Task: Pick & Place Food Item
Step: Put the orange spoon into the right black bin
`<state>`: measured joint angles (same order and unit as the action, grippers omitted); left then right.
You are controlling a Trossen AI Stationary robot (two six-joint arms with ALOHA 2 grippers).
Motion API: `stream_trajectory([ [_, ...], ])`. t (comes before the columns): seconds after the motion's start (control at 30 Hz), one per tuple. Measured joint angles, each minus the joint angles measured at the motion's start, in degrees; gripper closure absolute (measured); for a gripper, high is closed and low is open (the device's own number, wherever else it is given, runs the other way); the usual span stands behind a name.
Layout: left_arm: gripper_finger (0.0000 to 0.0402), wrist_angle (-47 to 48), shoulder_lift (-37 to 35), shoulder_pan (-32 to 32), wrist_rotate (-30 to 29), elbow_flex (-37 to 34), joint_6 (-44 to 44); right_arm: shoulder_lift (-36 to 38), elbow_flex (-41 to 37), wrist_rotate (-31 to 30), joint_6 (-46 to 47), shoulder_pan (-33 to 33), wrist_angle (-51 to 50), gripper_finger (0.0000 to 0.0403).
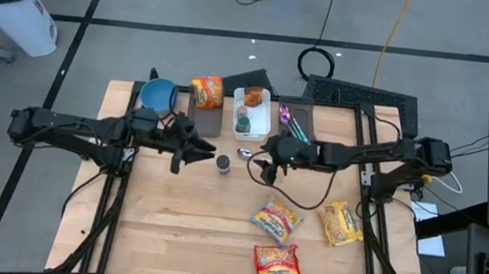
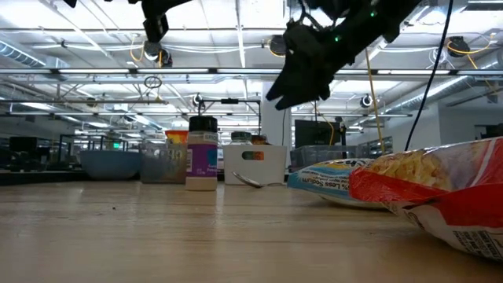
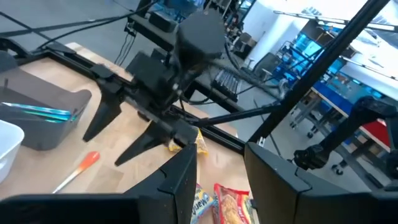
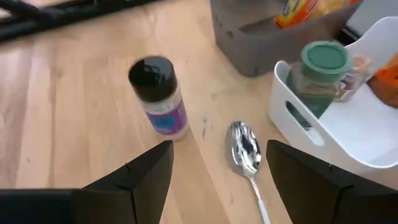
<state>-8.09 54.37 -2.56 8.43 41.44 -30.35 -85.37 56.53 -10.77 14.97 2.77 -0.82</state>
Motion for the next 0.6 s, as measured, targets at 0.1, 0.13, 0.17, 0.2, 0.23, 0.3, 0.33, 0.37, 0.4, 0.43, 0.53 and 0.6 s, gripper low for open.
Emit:
stream_trajectory([
  [0.1, 0.0256, 0.0, 0.0, -0.4, -0.2, 0.0, 0.0, -1.4, 0.0, 3.5, -1.5, 1.5, -1.3, 0.0152],
  [0.13, 0.0256, 0.0, 0.0, -0.6, -0.3, 0.0, 0.0, -2.1, 0.0, 4.4, -1.9, 1.8, -1.4, 0.0152],
  [0.17, 0.0256, 0.0, 0.0, -0.8, -0.3, 0.0, 0.0, -2.7, 0.0, 5.2, -2.4, 2.2, -1.3, 0.0152],
  [0.2, 0.0256, 0.0, 0.0, -1.0, -0.3, 0.0, 0.0, -2.9, 0.0, 5.6, -2.9, 2.3, -1.7, 0.0152],
  [0.23, 0.0256, 0.0, 0.0, -1.3, -0.3, 0.0, 0.0, -3.3, 0.0, 6.1, -3.6, 2.4, -2.3, 0.0152],
  [0.3, 0.0256, 0.0, 0.0, -1.8, -0.3, 0.0, 0.0, -4.4, 0.0, 6.3, -4.2, 2.5, -1.7, 0.0152],
  [0.33, 0.0256, 0.1, 0.0, -2.1, -0.3, 0.0, 0.0, -5.1, 0.1, 6.3, -4.4, 2.5, -2.0, 0.0152],
  [0.37, 0.0256, 0.1, 0.0, -2.2, -0.3, 0.0, 0.0, -5.6, 0.0, 6.3, -4.9, 2.5, -2.6, 0.0152],
  [0.4, 0.0256, 0.1, 0.0, -2.4, -0.3, 0.0, 0.0, -6.3, 0.0, 6.4, -5.5, 2.5, -2.9, 0.0152],
  [0.43, 0.0256, 0.1, 0.0, -2.6, -0.3, 0.0, 0.0, -7.2, 0.0, 6.4, -6.1, 2.5, -2.6, 0.0152],
  [0.53, 0.0256, 0.1, 0.0, -3.1, -0.3, 0.0, 0.0, -9.8, 0.0, 6.4, -6.9, 2.7, -2.9, 0.0152],
  [0.6, 0.0256, 0.1, 0.0, -3.6, 0.2, 0.0, 0.0, -11.5, 0.0, 6.4, -6.1, 2.9, -2.9, 0.0152],
])
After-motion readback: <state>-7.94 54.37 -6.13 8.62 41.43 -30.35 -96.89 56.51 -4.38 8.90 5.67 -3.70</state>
